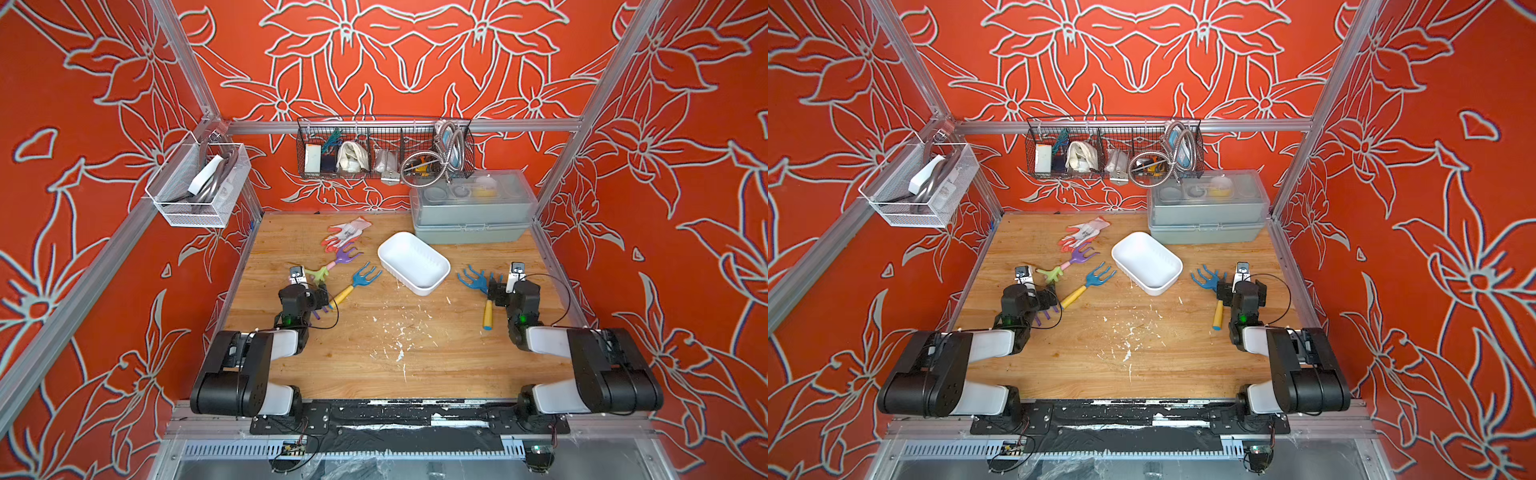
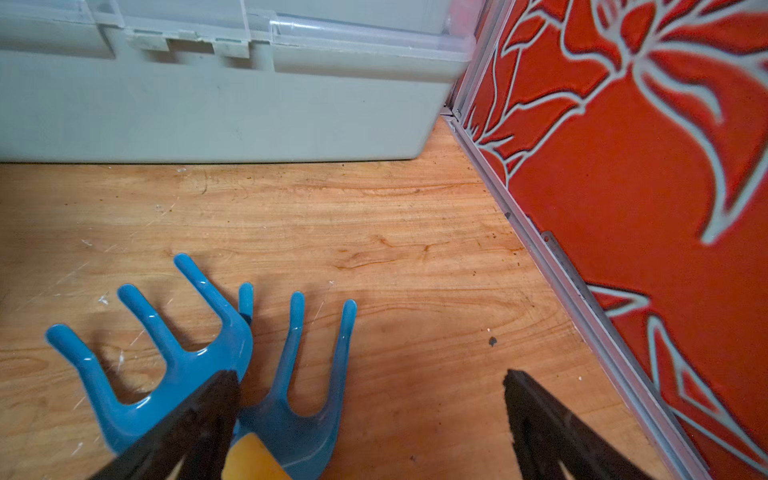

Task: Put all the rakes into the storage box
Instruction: Move the storage box to the center of the board.

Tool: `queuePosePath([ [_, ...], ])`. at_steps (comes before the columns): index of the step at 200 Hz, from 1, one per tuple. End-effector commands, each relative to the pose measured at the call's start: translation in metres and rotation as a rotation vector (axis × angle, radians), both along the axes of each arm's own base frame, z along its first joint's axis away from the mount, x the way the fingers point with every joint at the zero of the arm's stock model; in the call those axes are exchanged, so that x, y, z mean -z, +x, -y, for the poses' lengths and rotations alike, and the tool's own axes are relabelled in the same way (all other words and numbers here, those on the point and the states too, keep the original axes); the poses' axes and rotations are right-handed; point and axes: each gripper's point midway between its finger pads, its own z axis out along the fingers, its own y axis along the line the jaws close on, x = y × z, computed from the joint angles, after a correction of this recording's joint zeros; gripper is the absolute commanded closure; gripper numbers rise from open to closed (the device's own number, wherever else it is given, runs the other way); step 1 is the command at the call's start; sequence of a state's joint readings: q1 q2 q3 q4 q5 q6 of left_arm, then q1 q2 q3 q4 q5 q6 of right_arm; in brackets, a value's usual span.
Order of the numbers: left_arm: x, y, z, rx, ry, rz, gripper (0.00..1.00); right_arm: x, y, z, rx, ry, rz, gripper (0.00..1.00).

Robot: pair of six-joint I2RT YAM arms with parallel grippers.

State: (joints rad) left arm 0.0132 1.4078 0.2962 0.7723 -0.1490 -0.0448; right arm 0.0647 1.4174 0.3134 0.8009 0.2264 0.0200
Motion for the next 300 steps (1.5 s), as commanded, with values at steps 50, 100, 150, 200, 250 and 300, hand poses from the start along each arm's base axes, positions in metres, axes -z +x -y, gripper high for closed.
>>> queuePosePath([
  [50,-0.006,0.002,-0.001,-0.008,-0.001,0.025,0.02,-0.004,0.001,0.001,0.0,-0.002,0.018,0.0],
  [100,-0.006,0.001,-0.001,-0.001,-0.015,0.034,0.02,-0.004,0.0,0.001,0.001,-0.003,0.017,0.0],
  [150,-0.005,0.0,-0.001,0.032,-0.057,0.039,0.02,-0.004,0.0,0.001,0.001,-0.003,0.017,0.0],
  [200,-0.008,0.001,-0.001,0.033,-0.049,0.042,0.02,-0.005,0.0,0.001,0.002,-0.001,0.02,0.0],
  [250,-0.029,-0.001,-0.032,-0.246,-0.126,-0.335,0.02,-0.038,-0.019,0.031,0.208,0.04,-0.054,0.0],
  [300,-0.062,-0.037,-0.005,-0.252,-0.366,-0.354,0.02,-0.067,-0.074,0.047,0.463,0.237,-0.217,0.0],
])
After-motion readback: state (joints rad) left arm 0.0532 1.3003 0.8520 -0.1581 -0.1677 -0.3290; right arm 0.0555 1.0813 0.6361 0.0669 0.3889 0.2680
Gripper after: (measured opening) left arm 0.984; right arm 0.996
